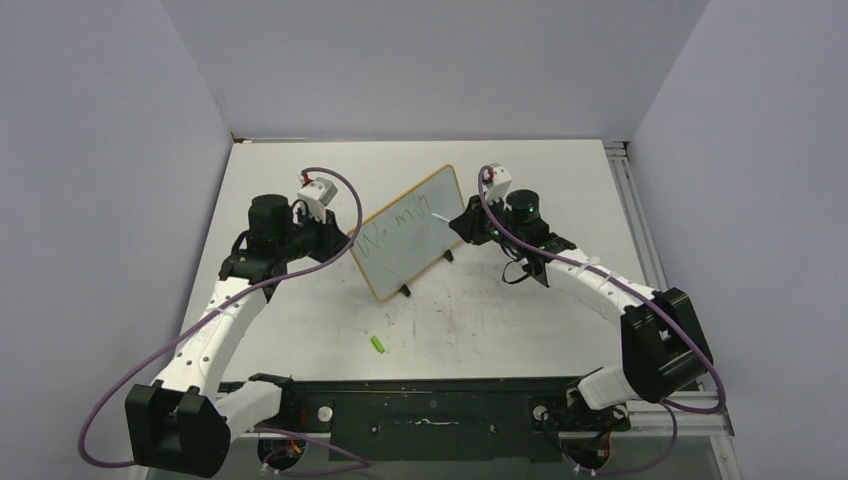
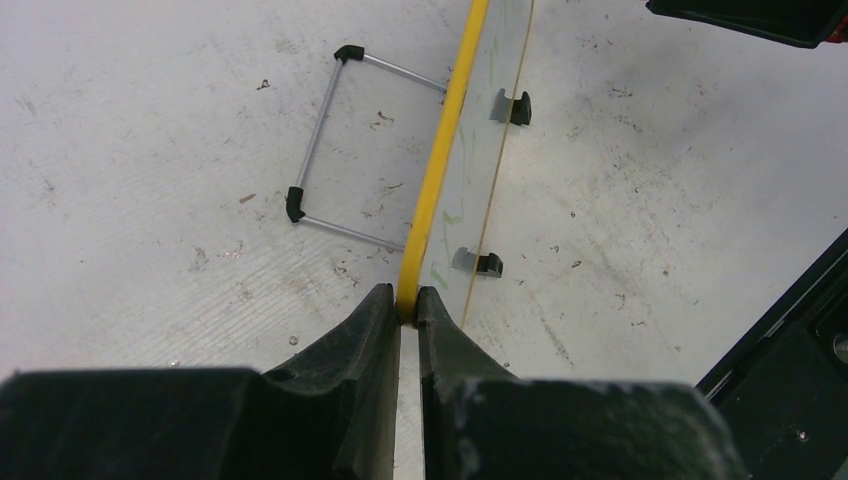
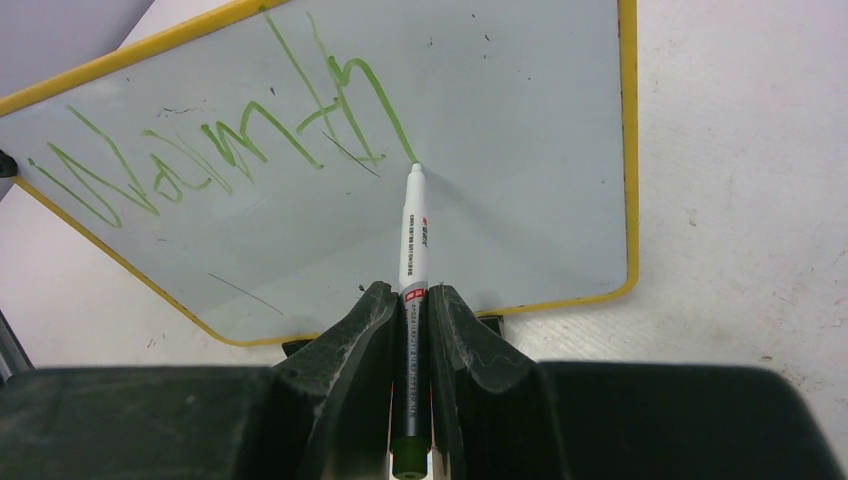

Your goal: Write a sentence on the whiteboard

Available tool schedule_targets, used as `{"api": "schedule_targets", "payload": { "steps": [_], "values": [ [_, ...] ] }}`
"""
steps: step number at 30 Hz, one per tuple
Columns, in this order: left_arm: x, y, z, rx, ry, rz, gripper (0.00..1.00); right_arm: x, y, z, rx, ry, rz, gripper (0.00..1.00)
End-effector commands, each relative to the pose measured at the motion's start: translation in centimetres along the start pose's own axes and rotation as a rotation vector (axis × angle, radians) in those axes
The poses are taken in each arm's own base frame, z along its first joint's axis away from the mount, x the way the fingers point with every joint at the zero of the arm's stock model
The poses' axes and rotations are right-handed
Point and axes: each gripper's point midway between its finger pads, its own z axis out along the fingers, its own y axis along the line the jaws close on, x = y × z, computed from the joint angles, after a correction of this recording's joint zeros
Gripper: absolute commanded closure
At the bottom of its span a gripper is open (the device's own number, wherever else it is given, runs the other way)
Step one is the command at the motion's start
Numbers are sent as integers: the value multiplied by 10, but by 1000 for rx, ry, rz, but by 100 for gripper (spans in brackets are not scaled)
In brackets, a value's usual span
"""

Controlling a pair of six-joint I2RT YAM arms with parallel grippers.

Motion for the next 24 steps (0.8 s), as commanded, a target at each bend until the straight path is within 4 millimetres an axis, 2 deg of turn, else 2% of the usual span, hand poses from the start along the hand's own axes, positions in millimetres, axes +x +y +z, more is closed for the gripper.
{"api": "schedule_targets", "payload": {
  "steps": [1,16,24],
  "values": [
    [-3,-1,-3,2,18,27,100,-36,13,-11,-17,-101,-44,95],
    [-2,-3,-7,41,32,-3,100,-62,24,-36,-18,-158,-77,95],
    [1,-3,-8,49,45,-17,100,-60,12,-33,-13,-160,-67,95]
  ]
}}
